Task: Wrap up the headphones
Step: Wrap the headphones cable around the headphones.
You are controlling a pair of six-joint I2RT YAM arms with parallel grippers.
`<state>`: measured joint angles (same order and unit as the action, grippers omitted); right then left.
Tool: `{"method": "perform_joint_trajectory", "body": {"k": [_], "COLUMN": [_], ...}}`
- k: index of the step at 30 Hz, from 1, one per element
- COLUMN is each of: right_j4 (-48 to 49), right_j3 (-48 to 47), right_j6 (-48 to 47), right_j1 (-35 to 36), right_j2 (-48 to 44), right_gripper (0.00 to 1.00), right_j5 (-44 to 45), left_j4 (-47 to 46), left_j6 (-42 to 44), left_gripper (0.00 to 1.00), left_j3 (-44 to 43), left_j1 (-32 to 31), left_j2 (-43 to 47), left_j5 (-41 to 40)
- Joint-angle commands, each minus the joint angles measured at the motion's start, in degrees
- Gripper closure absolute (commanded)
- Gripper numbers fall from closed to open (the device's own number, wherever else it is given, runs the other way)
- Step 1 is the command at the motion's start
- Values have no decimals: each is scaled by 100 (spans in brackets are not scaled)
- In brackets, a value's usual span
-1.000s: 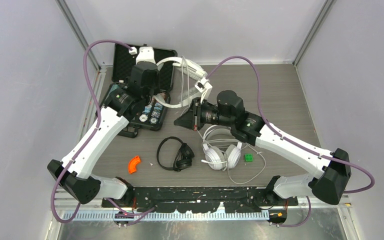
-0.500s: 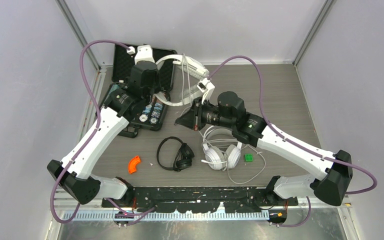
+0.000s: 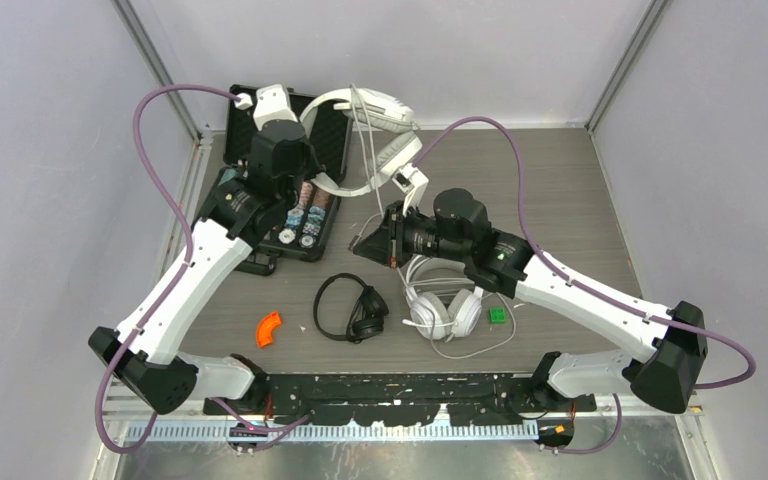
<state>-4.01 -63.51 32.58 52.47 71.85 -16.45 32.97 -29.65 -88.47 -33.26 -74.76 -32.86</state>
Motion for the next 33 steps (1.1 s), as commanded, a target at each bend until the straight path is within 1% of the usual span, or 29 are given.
{"method": "perform_joint_trajectory", "body": {"k": [1,3,5,11,15,21,26,33], "right_j4": [242,254,254,192,-73,-199,-344,-398], "right_j3": [43,72,71,-141,-320,-416,-421,-215], "right_j6": [-86,-77,-122,-356,-547,-657,-760,-833], "right_j1": [56,78,132,368,492,570,620,700], "right_j2": [-131,-136,-130,-69,72,153,124,-2], "right_gripper": [95,99,100,100,100,100,100,100], "right_j5": [94,133,172,220,276,265,217,80], "left_j4": [-861,-867,-929,-1099,-1158,-1249,-1259,-1120], "left_j6": [-471,-498,-500,-359,-324,-224,-162,-265], "left_gripper": [100,100,100,100,100,100,100,100], "left_j3": [-77,-106,-118,-141,-229,-310,-426,-644], "left_j1": [13,12,12,17,17,19,28,36], "left_j2": [249,222,176,-37,-179,-429,-550,-714], "left_j5": [-98,-91,-85,-322,-341,-493,-623,-536]}}
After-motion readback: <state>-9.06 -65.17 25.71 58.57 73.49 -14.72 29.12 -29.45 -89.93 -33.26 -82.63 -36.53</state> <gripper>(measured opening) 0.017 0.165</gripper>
